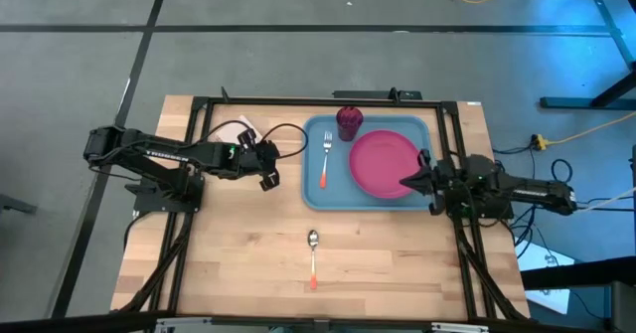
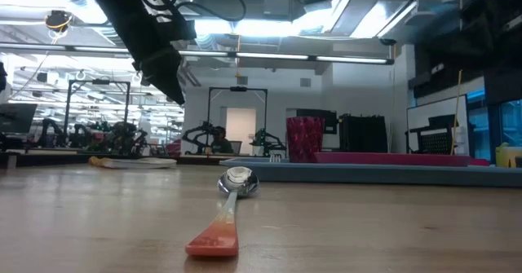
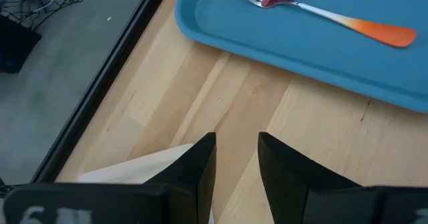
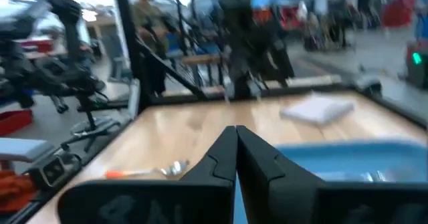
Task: Pick and place plate/cup/fork/spoon on tray
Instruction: Put the orange spoon on the blue tray to the left side of the orange fork
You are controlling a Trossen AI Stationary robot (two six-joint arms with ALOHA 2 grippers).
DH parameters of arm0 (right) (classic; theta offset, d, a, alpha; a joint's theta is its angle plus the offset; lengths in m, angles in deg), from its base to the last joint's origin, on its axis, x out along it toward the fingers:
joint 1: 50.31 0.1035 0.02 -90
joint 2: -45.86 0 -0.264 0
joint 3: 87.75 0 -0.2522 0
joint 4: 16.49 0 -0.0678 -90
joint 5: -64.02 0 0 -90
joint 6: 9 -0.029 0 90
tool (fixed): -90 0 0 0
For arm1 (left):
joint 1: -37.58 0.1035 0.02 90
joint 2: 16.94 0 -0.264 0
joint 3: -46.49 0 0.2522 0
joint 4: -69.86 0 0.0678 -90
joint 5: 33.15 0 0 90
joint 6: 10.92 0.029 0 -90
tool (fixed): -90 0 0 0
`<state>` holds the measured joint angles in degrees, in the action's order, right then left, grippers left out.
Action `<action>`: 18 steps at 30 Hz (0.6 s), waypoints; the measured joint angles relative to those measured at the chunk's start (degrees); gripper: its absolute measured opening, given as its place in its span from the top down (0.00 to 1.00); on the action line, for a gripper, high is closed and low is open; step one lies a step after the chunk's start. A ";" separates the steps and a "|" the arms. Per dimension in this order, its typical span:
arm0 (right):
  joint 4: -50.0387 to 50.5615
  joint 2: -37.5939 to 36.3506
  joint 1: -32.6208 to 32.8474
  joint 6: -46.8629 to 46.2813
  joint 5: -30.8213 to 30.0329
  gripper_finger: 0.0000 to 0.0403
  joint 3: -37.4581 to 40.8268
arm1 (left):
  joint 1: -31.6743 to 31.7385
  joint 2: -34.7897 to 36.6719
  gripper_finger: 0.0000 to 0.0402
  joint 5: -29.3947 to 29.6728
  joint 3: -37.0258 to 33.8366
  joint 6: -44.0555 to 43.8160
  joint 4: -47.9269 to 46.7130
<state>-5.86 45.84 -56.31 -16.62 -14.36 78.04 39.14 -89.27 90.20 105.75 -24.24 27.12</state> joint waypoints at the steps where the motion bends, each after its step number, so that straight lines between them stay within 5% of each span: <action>1: -0.79 0.05 0.64 0.42 0.02 0.97 -0.04 | 0.01 0.00 0.74 0.01 0.00 0.00 0.00; 18: -0.16 1.17 2.30 1.97 2.44 0.97 -0.02 | 0.00 0.01 0.74 0.01 0.01 0.00 0.17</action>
<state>-6.01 47.01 -54.01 -14.65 -11.91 78.02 39.14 -89.25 90.21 105.76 -24.24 27.30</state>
